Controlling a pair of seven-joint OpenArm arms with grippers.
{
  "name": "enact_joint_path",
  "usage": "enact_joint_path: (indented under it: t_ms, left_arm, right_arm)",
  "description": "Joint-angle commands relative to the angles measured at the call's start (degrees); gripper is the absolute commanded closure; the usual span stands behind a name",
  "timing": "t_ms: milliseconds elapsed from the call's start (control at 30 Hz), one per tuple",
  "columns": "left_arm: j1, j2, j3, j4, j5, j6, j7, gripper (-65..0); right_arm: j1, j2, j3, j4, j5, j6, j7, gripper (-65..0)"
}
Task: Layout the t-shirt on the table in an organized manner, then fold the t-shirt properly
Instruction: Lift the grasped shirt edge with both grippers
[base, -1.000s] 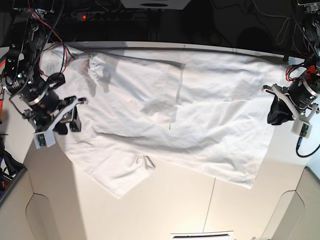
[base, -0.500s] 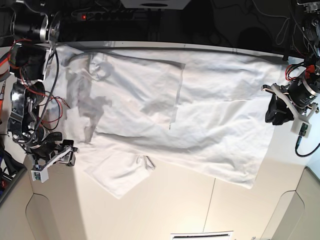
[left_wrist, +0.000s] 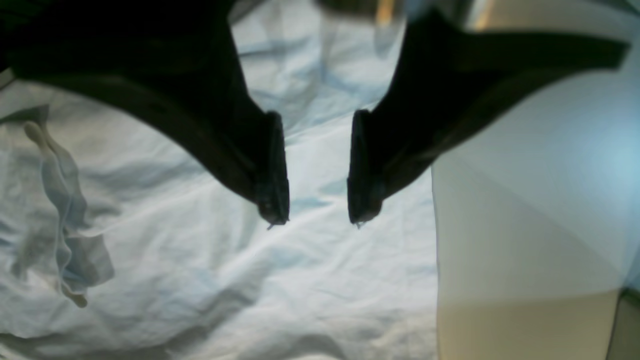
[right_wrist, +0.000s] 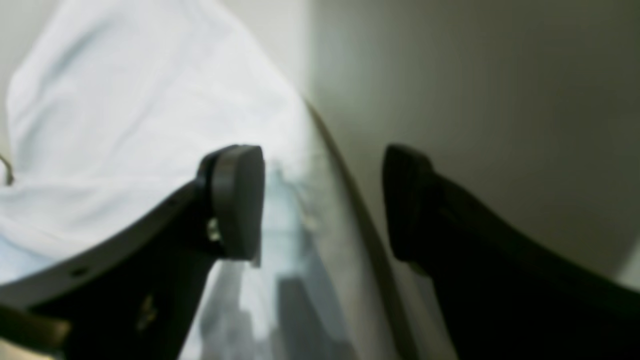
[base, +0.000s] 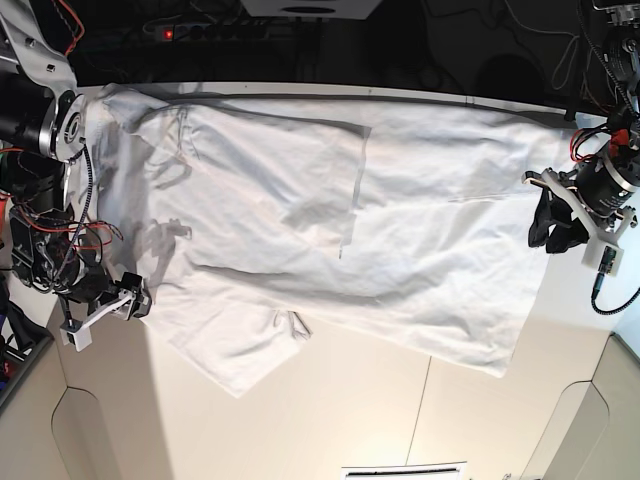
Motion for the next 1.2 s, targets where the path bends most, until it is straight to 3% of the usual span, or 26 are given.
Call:
enact_joint_path:
  t_ms: [0,67,233,433,467,533,767,967,1100,1167]
  left_arm:
    - [-0.31,-0.79,-0.39,0.76,-0.70,0.00,-1.25,-23.9]
    - [-0.31,-0.79,-0.39,0.76,-0.70,0.00,-1.27,-23.9]
    - [-0.33,-0.79,-0.39,0.76,-0.63,0.15,-1.27,-23.9]
    - [-1.01,-0.79,-0.39,0.70,-0.17,1.55,-2.27,-23.9]
    - [-1.33,-0.79,-0.39,0.63,0.13,1.55,-2.29,-23.9]
    - [-2.21,-0.81,-0.39,0.39,0.63,1.60,-2.32,-23.9]
    - [-9.42,-0.83,-0.39,-9.11,0.52,3.08,-4.11,-23.9]
    - [-26.62,-1.31,-0.39,-30.23,-1.77,3.10,-6.58,-23.9]
    - [-39.89,-3.56,1.46,-48.02,-1.40,5.53,-13.40,-23.9]
    - [-45.70,-5.11,4.15,-57.29,1.68,6.12,-18.34,-23.9]
  right_arm:
    - [1.66,0.70,0.15,-0.04,-0.22,0.20,-0.11,-37.3]
    - [1.66,0.66,0.15,-0.35,-0.24,0.66,-0.11,-36.2]
    - [1.66,0.46,0.13,-0.33,0.17,3.21,-0.09,-17.6]
    - [1.66,-1.70,0.13,-0.33,0.20,3.19,0.33,-15.7]
    - [1.66,-2.05,0.13,-0.31,0.17,3.19,0.33,-13.0]
    - [1.66,-2.54,0.13,-0.28,0.17,3.19,0.33,-0.3]
    - [1.66,-2.78,0.13,-0.28,-0.07,2.97,0.31,0.0]
    - [1.66,-2.82,0.13,-0.28,-0.04,2.97,0.31,0.0]
    - [1.66,-2.82,0.13,-0.28,-0.04,2.97,0.28,0.0]
    - [1.66,-2.82,0.13,-0.28,-0.04,2.97,0.28,0.0]
